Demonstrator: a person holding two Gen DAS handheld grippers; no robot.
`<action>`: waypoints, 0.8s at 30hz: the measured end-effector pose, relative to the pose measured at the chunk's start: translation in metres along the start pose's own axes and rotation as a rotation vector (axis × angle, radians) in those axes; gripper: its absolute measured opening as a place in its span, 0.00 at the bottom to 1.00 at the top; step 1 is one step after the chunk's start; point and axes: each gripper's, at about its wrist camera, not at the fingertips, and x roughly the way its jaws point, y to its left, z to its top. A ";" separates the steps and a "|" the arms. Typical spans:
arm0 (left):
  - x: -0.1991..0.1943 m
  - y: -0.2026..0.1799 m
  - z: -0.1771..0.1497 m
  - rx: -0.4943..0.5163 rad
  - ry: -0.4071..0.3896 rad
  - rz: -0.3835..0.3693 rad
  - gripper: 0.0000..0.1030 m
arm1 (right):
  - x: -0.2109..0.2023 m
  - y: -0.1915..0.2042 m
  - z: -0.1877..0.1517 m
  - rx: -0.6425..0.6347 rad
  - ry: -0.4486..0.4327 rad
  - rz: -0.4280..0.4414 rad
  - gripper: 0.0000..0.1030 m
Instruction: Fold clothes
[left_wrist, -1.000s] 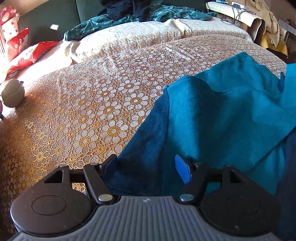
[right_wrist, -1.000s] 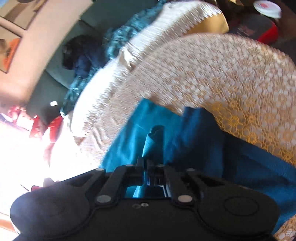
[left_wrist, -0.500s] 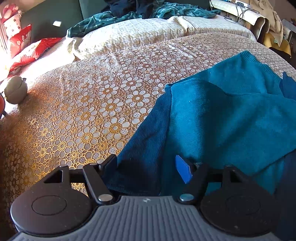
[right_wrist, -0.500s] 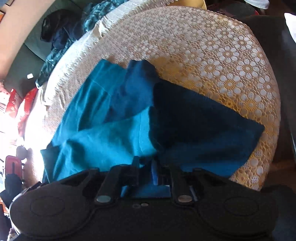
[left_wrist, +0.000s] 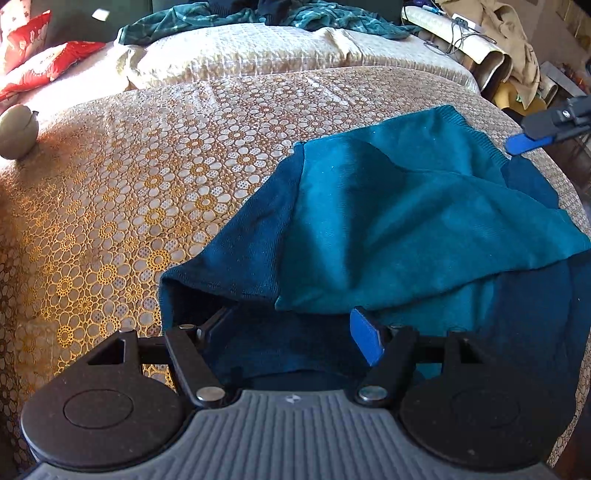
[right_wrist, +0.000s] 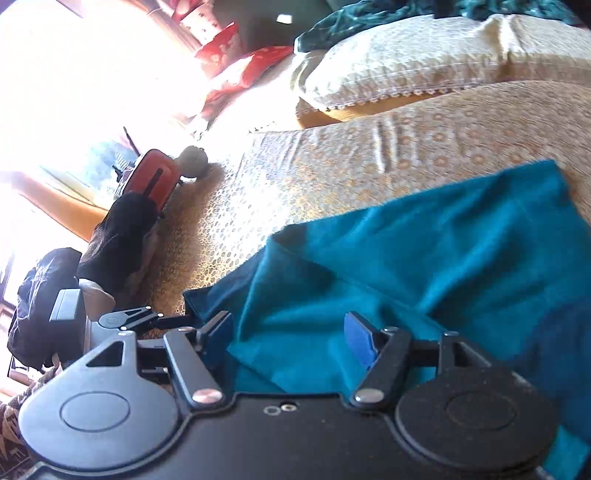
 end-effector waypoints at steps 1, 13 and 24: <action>0.001 0.004 0.001 -0.031 -0.002 -0.009 0.67 | 0.014 0.007 0.011 -0.027 0.020 0.010 1.00; 0.021 0.033 0.017 -0.290 -0.009 -0.056 0.66 | 0.148 0.020 0.078 -0.022 0.182 -0.028 1.00; 0.022 0.041 0.017 -0.356 -0.095 0.037 0.12 | 0.172 0.032 0.074 -0.034 0.192 -0.061 1.00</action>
